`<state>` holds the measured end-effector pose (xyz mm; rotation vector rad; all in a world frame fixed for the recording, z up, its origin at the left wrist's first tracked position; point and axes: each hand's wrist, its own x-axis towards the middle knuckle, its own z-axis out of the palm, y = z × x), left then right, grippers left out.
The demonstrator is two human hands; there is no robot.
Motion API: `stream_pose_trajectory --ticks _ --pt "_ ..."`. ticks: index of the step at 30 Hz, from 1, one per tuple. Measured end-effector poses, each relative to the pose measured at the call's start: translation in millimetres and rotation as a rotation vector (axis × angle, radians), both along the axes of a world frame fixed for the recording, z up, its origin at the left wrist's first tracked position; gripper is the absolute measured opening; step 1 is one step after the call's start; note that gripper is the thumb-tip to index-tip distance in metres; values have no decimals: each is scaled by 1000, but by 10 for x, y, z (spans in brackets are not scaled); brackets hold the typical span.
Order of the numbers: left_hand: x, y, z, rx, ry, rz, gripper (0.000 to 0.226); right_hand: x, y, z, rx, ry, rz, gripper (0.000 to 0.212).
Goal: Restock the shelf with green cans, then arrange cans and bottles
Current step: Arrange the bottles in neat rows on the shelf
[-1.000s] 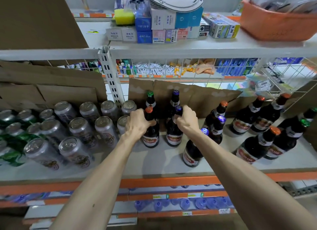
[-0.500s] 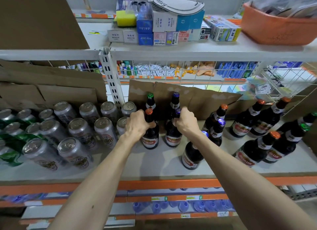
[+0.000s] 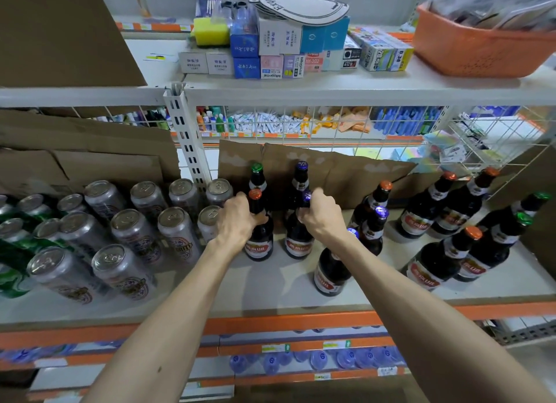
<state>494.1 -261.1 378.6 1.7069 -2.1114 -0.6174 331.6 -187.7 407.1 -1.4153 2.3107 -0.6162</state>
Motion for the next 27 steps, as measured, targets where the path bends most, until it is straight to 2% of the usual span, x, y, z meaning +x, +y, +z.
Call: stream_pose_trajectory --ticks 13,27 --pt "63 -14 -3 37 40 -42 51 -13 -19 58 57 -51 19 25" --pt "70 0 59 63 -1 -61 51 -10 14 57 39 -67 -4 26"
